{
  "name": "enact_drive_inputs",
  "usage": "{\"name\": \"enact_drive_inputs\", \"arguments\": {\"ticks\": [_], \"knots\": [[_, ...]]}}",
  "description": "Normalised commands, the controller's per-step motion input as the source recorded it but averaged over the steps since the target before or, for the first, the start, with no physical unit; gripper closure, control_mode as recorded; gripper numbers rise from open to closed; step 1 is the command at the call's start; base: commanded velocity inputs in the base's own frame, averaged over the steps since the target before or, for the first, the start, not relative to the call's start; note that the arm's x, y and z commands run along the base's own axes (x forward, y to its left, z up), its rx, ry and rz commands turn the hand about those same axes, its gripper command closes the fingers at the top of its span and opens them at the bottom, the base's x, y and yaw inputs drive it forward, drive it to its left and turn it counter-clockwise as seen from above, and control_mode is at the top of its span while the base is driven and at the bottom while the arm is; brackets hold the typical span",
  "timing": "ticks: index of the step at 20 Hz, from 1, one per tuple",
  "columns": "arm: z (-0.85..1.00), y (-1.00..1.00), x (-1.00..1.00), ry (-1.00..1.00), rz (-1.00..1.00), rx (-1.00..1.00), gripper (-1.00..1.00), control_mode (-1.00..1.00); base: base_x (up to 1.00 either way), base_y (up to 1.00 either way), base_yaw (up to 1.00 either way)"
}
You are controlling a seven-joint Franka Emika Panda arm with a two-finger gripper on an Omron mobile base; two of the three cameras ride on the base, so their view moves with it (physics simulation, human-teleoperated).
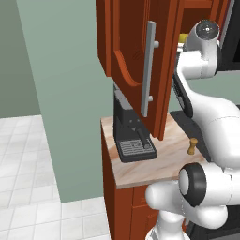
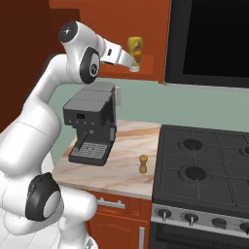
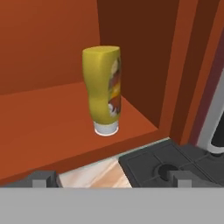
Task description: Take 2 condiments from the cabinet and move them on the counter near the stove.Make sure the condiments are lined up with each other, next to each other.
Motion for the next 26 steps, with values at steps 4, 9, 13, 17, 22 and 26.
{"name": "enact_drive_inputs", "arguments": {"ticks": [4,9,13,17,22,26], "knots": [[0.05,0.00,0.26,0.00,-0.01,0.00,-1.00,-1.00,0.00,0.00,0.00],[0.03,0.00,0.20,0.00,-0.02,0.00,-1.00,-1.00,0.00,0.00,0.00],[0.00,0.00,0.09,0.00,-0.03,0.00,-1.00,-1.00,0.00,0.00,0.00],[0.00,0.00,0.06,0.00,-0.03,0.00,-1.00,-1.00,0.00,0.00,0.00],[0.00,0.00,0.08,0.00,-0.03,0.00,-1.00,-1.00,0.00,0.00,0.00],[0.00,0.00,0.12,0.00,-0.02,0.00,-1.00,-1.00,0.00,0.00,0.00]]}}
